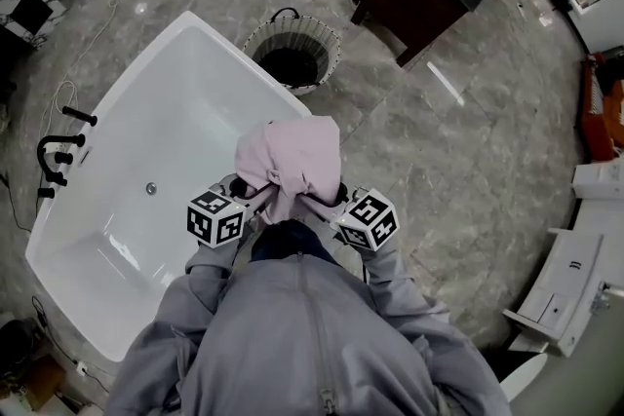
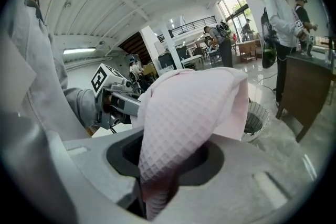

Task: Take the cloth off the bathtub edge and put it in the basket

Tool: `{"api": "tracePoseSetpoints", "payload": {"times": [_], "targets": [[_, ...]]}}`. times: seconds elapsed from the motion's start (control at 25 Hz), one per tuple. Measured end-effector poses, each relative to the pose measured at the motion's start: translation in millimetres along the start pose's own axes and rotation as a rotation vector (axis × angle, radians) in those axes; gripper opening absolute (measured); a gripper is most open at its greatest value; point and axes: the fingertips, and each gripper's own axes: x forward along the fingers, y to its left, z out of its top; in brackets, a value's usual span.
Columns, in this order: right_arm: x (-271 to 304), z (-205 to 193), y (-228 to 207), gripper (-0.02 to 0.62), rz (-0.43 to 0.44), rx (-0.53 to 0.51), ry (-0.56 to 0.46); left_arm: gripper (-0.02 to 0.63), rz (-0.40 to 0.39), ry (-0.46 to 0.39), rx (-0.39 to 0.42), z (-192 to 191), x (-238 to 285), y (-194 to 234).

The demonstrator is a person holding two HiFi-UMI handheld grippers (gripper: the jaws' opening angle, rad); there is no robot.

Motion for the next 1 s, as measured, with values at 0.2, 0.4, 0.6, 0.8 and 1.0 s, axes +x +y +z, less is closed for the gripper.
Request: {"api": "tracePoseSetpoints", "payload": {"times": [0.2,0.4,0.6,0.8,1.0], "targets": [[-15.4,27.5,0.8,0.140,-0.029,-0.009,-0.073,0.149,-0.014,-0.050,0.066,33.1,-7.9,-14.3],[-28.6,48.0,2.6,0.140,-0.081,-0.027,-0.129,0.147,-0.037,-0.073,0.130,57.9,-12.9,-26.4],[-47.9,58.9,-3.9,0.140,-0.160,-0.012,-0.192,0.147,-0.092,-0.073,0.193,78.5,-3.3,-42.0],[-72.3,62.1,-14.5,0.140,-0.258,0.023,-0.248,0.146,-0.166,-0.054,0.254,94.9,16.3,-61.5],[-101.8,63.5,-31.2,0.140,-0.347,0.056,-0.299,0.146,-0.238,-0.036,0.304,111.5,42.3,-84.8]]}}
